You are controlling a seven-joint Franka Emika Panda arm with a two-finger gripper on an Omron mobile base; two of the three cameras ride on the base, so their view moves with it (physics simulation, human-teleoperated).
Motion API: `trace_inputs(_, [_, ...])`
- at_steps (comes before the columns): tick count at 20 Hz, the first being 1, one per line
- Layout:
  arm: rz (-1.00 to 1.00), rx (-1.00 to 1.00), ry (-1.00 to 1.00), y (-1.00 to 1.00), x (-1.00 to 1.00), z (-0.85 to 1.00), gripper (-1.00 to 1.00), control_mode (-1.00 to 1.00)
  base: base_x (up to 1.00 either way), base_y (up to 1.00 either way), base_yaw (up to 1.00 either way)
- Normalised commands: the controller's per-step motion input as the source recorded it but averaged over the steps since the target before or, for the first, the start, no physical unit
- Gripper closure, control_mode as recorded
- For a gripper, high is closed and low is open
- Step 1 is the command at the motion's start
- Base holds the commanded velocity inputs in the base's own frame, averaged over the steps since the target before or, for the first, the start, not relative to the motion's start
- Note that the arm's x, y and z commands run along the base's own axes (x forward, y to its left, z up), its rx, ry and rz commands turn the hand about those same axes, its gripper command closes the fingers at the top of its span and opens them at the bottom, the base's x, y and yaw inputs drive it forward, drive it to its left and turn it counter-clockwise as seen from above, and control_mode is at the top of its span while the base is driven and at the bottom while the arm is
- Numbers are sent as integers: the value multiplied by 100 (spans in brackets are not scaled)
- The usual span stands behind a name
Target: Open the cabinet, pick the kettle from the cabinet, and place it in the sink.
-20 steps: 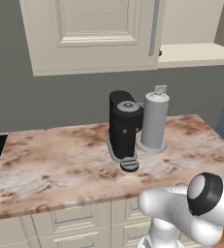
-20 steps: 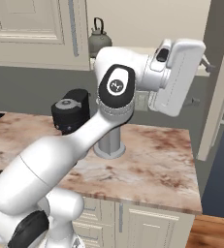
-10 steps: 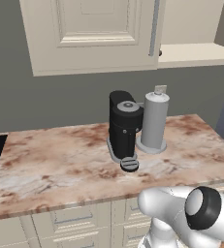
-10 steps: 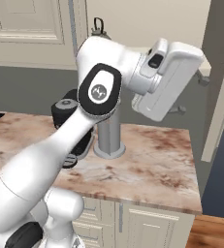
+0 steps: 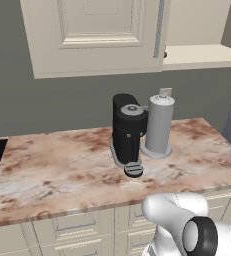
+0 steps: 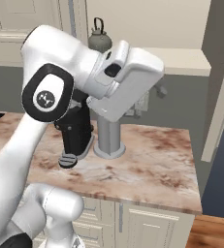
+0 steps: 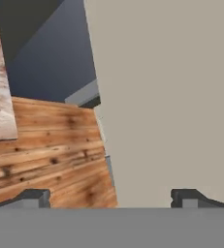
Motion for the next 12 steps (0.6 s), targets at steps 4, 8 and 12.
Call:
trace_inputs(4, [7, 18, -20, 84, -37, -8, -100, -100, 0, 0, 0])
trace_inputs(8, [6, 21, -21, 86, -32, -11, -100, -100, 0, 0, 0])
trace_inputs(12, [9, 24, -22, 82, -45, -9, -100, -100, 0, 0, 0])
